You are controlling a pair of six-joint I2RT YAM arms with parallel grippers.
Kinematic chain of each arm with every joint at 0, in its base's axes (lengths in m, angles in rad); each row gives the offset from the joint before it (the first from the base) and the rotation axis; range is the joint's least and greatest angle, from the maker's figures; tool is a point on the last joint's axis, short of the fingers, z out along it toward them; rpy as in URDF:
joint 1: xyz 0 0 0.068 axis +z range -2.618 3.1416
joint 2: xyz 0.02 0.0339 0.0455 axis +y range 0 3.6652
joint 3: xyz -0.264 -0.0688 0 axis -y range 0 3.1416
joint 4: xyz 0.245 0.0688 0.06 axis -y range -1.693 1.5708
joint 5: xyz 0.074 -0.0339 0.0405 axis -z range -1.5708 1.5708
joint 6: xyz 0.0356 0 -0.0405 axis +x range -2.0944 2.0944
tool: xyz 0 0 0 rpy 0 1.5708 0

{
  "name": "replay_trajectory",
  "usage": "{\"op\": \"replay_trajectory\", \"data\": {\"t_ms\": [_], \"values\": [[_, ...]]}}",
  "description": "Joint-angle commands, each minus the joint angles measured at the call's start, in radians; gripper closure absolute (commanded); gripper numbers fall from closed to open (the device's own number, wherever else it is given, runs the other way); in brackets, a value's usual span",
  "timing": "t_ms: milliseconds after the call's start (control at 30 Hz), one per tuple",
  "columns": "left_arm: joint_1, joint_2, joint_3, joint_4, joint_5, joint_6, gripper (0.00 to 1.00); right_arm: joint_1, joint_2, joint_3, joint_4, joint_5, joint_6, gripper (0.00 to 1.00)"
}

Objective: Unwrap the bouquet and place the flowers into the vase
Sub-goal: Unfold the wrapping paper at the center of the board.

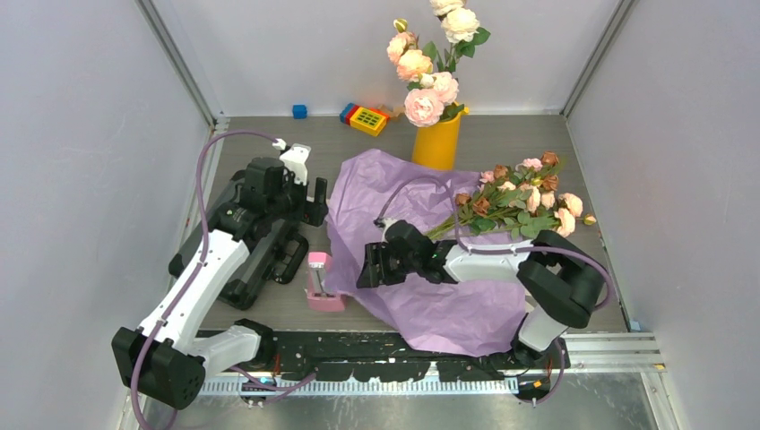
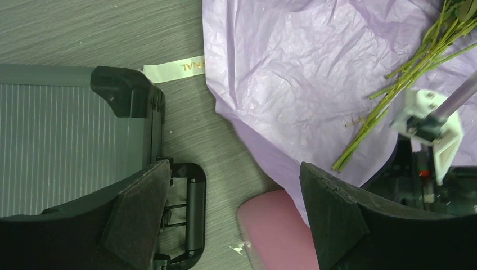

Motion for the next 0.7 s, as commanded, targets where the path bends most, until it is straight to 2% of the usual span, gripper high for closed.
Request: {"op": "replay_trajectory", "data": {"t_ms": [0,333,667], "values": [[0.006,-0.016,0.001,0.031,0.009,0.003,0.13,0.052,0.047,0.054,0.014,0.07,-0.042,0.41],[0.006,-0.014,0.001,0.03,0.012,0.0,0.13,0.116,0.168,0.117,0.032,0.081,-0.047,0.43],[0.006,-0.007,0.002,0.028,0.015,-0.001,0.13,0.123,0.232,0.178,0.013,0.106,-0.058,0.43]]}}
